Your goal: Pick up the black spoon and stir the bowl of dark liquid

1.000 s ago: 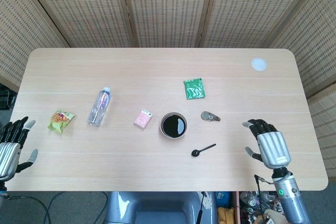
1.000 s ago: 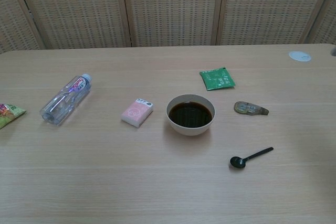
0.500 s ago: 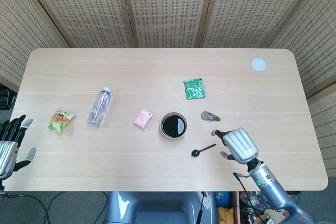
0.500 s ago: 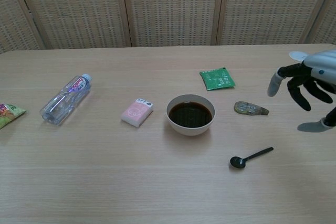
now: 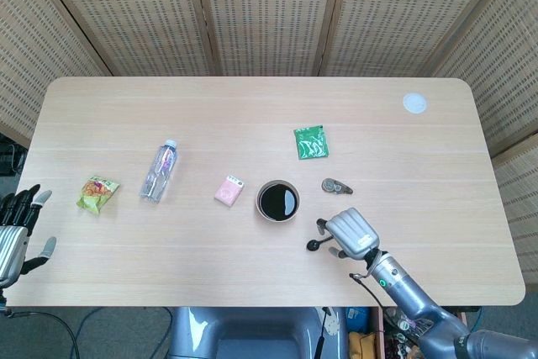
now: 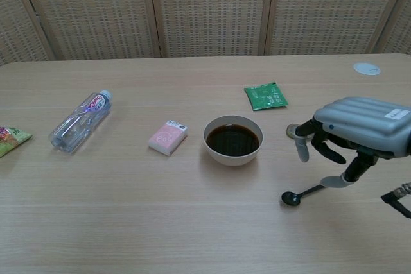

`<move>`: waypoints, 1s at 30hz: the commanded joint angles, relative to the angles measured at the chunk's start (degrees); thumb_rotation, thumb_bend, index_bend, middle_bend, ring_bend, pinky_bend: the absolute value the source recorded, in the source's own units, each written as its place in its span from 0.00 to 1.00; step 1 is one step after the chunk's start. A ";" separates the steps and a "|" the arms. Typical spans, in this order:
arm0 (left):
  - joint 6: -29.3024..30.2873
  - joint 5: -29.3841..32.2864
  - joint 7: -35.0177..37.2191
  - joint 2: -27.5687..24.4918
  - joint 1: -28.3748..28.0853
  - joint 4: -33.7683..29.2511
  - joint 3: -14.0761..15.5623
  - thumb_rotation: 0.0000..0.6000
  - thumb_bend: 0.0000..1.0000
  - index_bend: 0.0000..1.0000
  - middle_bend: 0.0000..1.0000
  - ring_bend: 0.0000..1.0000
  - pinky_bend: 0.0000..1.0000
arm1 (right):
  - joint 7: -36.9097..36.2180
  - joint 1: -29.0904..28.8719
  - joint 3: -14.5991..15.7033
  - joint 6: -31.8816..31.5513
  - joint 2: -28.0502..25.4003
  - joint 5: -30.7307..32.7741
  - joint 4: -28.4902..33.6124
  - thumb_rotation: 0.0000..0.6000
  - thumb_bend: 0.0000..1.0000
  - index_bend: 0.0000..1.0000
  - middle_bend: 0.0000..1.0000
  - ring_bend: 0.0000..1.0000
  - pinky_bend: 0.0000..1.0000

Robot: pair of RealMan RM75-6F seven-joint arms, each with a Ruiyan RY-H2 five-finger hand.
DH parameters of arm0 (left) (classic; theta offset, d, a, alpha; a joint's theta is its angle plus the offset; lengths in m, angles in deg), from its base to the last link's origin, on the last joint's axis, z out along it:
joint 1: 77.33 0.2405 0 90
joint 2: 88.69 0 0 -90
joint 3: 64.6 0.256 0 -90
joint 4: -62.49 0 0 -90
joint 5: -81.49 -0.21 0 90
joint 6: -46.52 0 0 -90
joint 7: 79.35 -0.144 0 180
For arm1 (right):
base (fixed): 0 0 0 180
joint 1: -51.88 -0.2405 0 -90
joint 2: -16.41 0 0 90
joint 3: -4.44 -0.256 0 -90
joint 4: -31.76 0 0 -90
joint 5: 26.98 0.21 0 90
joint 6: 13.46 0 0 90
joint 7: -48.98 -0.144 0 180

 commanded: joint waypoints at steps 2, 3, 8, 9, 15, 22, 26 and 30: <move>-0.16 0.00 0.34 0.13 -0.08 0.40 0.00 1.00 0.41 0.05 0.00 0.00 0.00 | 0.54 -1.26 0.09 1.33 2.26 0.66 -2.42 1.00 0.42 0.52 0.86 0.91 0.99; -0.23 0.01 0.44 0.15 -0.11 0.52 0.00 1.00 0.41 0.05 0.00 0.00 0.00 | 0.60 -1.43 0.10 1.46 2.72 0.78 -2.98 1.00 0.43 0.52 0.86 0.91 0.99; -0.38 0.12 0.95 0.30 -0.13 1.18 0.01 1.00 0.41 0.05 0.00 0.00 0.00 | 0.45 -2.07 0.23 1.95 5.19 1.49 -6.20 1.00 0.46 0.53 0.86 0.92 1.00; -0.43 0.17 1.08 0.33 -0.16 1.35 -0.02 1.00 0.41 0.05 0.00 0.00 0.00 | 0.43 -2.26 0.25 2.10 5.79 1.66 -7.09 1.00 0.47 0.53 0.86 0.92 1.00; -0.61 -0.02 1.58 0.47 -0.35 1.92 -0.03 1.00 0.41 0.05 0.00 0.00 0.00 | 0.70 -3.14 0.21 3.24 8.24 2.93 -10.82 1.00 0.47 0.53 0.86 0.92 1.00; -0.81 0.00 1.89 0.50 -0.56 2.36 -0.14 1.00 0.41 0.05 0.00 0.00 0.00 | 1.11 -4.18 0.26 4.70 10.34 4.24 -15.10 1.00 0.47 0.54 0.86 0.92 1.00; -0.93 0.05 1.98 0.60 -0.60 2.49 -0.11 1.00 0.41 0.05 0.00 0.00 0.00 | 1.70 -4.46 0.68 5.19 11.05 4.47 -17.09 1.00 0.47 0.55 0.86 0.92 1.00; -1.08 0.09 2.02 0.73 -0.65 2.65 -0.07 1.00 0.41 0.05 0.00 0.00 0.00 | 1.79 -4.84 0.95 6.05 11.63 5.02 -18.96 1.00 0.48 0.56 0.86 0.92 1.00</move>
